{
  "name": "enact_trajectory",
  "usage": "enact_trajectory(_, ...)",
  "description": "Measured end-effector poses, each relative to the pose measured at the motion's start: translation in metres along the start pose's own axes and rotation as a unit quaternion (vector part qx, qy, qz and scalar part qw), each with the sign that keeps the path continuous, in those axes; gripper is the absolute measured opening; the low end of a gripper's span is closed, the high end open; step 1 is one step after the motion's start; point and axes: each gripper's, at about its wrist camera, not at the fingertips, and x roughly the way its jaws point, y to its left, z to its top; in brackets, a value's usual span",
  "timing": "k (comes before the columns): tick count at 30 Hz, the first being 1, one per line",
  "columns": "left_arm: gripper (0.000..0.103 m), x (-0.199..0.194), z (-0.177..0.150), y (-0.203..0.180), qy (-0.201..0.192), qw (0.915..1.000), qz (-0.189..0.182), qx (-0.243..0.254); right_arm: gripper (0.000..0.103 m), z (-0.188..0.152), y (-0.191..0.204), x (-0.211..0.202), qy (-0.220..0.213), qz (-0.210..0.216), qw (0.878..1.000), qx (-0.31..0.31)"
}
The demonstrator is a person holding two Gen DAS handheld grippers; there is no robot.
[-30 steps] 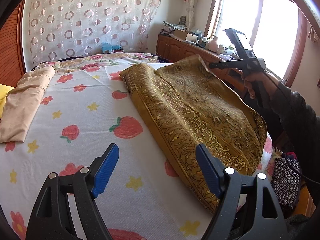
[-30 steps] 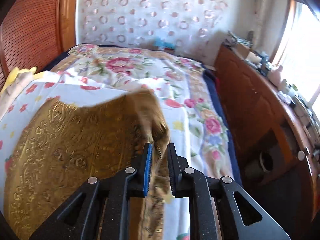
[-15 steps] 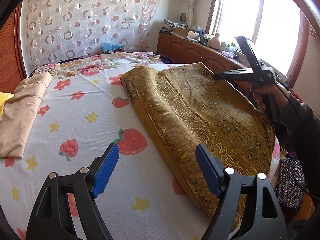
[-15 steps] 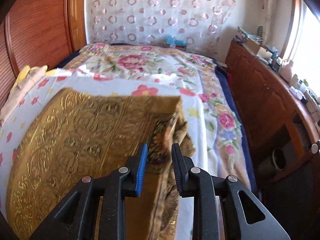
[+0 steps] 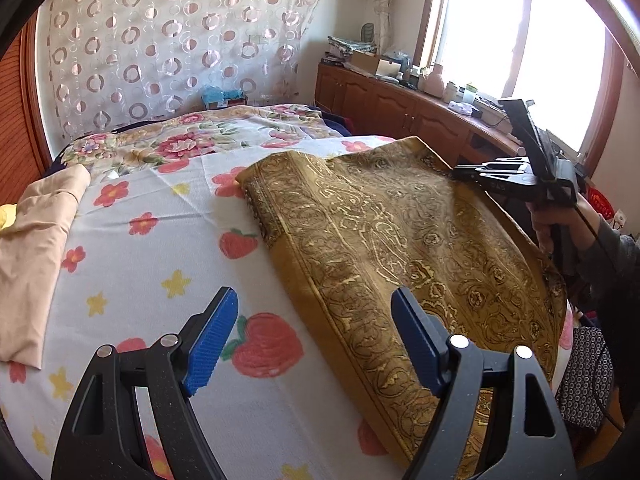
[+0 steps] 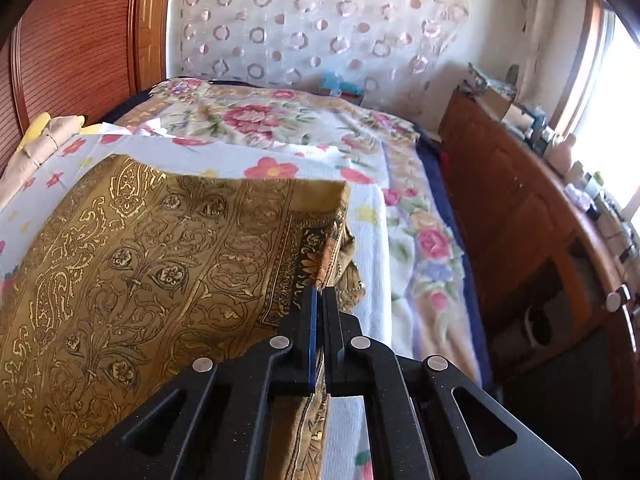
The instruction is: Fold small clothes
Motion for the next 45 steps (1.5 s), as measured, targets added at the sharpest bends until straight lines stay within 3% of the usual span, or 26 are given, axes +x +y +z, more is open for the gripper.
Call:
enact_trajectory(4,0.08,0.001,-0.004,-0.006,0.005,1.0,-0.002,0.004,0.002,-0.001,-0.011,-0.002,-0.003,0.009,1.0,0.021)
enact_trajectory(10,0.08,-0.005,-0.011,-0.012,0.007,0.9999,-0.007,0.005,0.007,-0.023,-0.009,-0.037,-0.04,0.026,0.998,0.038)
enact_trajectory(12,0.08,-0.007,-0.015,-0.016,0.01,0.9999,-0.01,0.009,0.015,-0.037,-0.001,-0.054,-0.051,0.033,0.998,0.036)
enact_trajectory(14,0.08,-0.008,-0.018,-0.019,0.012,0.9998,-0.012,0.014,0.035,-0.057,0.008,-0.066,-0.059,0.04,0.997,0.034)
enact_trajectory(16,0.08,-0.01,-0.023,-0.023,0.014,0.9996,-0.016,0.017,0.044,-0.073,0.013,-0.073,-0.061,0.041,0.997,0.035)
enact_trajectory(26,0.08,-0.021,-0.052,-0.043,0.042,0.9971,-0.034,0.054,0.045,-0.13,0.025,-0.091,-0.032,0.05,0.997,0.05)
enact_trajectory(35,0.079,-0.029,-0.077,-0.042,0.064,0.9957,-0.05,0.044,0.045,-0.141,0.023,-0.096,-0.009,0.055,0.997,0.059)
enact_trajectory(40,0.072,-0.035,-0.088,-0.042,0.065,0.9951,-0.056,0.049,0.045,-0.144,0.027,-0.101,-0.003,0.059,0.996,0.067)
enact_trajectory(45,0.056,-0.038,-0.089,-0.041,0.062,0.995,-0.067,0.04,0.046,-0.147,0.031,-0.104,0.0,0.064,0.995,0.074)
